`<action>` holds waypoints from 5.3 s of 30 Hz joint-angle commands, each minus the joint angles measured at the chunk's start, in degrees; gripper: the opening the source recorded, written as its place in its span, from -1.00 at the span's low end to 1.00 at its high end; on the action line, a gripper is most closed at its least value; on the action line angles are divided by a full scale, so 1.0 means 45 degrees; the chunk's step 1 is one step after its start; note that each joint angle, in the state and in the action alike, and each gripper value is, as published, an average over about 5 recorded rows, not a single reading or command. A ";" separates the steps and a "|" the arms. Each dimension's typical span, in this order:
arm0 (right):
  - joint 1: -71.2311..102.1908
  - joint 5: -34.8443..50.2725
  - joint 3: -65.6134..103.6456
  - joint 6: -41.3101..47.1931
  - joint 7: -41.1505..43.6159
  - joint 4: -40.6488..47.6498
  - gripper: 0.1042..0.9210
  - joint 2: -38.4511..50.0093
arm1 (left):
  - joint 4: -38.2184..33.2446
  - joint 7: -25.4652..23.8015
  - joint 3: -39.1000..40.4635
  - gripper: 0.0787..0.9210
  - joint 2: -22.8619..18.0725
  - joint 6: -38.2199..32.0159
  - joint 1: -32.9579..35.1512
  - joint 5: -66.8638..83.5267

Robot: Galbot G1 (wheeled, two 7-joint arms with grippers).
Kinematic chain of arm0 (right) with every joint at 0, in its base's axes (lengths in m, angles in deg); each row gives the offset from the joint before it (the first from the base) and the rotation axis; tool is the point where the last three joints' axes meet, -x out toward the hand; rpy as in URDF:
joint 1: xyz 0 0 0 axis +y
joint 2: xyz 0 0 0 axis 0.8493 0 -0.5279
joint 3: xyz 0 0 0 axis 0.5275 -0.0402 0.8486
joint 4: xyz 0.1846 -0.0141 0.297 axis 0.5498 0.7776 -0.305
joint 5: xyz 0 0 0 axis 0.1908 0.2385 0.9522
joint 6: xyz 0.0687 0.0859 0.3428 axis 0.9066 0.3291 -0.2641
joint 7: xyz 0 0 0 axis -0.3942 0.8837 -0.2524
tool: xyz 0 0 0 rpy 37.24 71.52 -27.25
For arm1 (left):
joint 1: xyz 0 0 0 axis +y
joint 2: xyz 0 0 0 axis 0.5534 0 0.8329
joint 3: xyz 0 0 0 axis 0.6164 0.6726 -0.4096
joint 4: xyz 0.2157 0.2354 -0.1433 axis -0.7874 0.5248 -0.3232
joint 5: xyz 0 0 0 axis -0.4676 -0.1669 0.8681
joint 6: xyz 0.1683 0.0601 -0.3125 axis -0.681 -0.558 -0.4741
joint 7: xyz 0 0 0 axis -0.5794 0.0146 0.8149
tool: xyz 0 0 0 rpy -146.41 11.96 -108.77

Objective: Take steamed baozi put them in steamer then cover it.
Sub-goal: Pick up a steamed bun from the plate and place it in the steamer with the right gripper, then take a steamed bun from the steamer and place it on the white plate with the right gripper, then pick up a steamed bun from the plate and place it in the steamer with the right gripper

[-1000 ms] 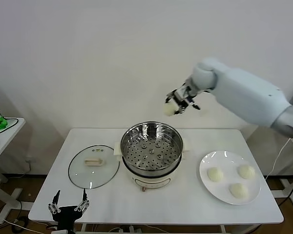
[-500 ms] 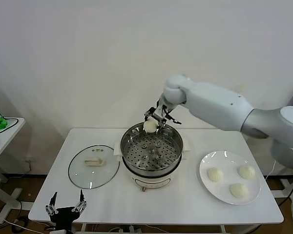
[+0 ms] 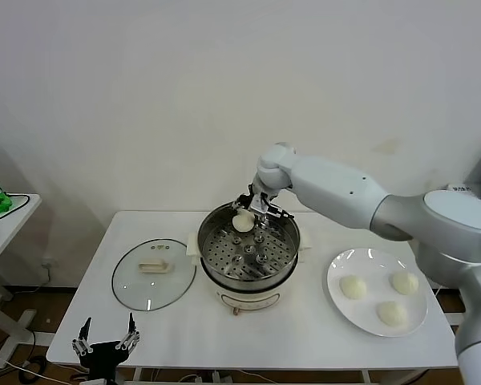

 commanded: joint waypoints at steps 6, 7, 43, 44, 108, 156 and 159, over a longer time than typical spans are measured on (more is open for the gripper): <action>0.0218 -0.0709 0.0077 -0.0623 -0.0140 0.0446 0.26 -0.0163 | 0.0004 0.0020 0.0052 0.77 -0.0034 0.0000 -0.0014 -0.0039; 0.0219 -0.0690 0.0077 -0.0628 -0.0126 0.0446 0.26 -0.0155 | 0.0001 0.0021 0.0059 0.77 -0.0038 0.0000 -0.0017 -0.0045; -0.3775 0.3955 -0.1397 0.1253 0.0490 -0.3056 0.76 0.2775 | -0.0098 0.0046 0.0516 0.77 0.0023 0.0035 0.0014 -0.0261; -0.4033 0.4162 -0.1567 0.1410 0.0545 -0.3133 0.76 0.3085 | -0.0133 0.0043 0.0559 0.77 0.0044 0.0035 0.0021 -0.0280; 0.3613 0.5357 0.0387 0.8440 0.1040 -0.4028 0.76 0.8398 | -0.0167 -0.0061 0.0737 0.77 0.0453 -0.0209 -0.0131 -0.0695; -0.4634 0.8103 -0.3152 0.9422 0.1153 -0.5955 0.03 0.8031 | -0.0058 -0.0031 0.1026 0.77 0.0660 -0.0075 -0.0599 -0.0573; -0.5804 0.9042 -0.3824 0.9784 0.1036 -0.6466 0.04 0.7335 | -0.0016 -0.0036 0.1063 0.77 0.0754 -0.0058 -0.0762 -0.0515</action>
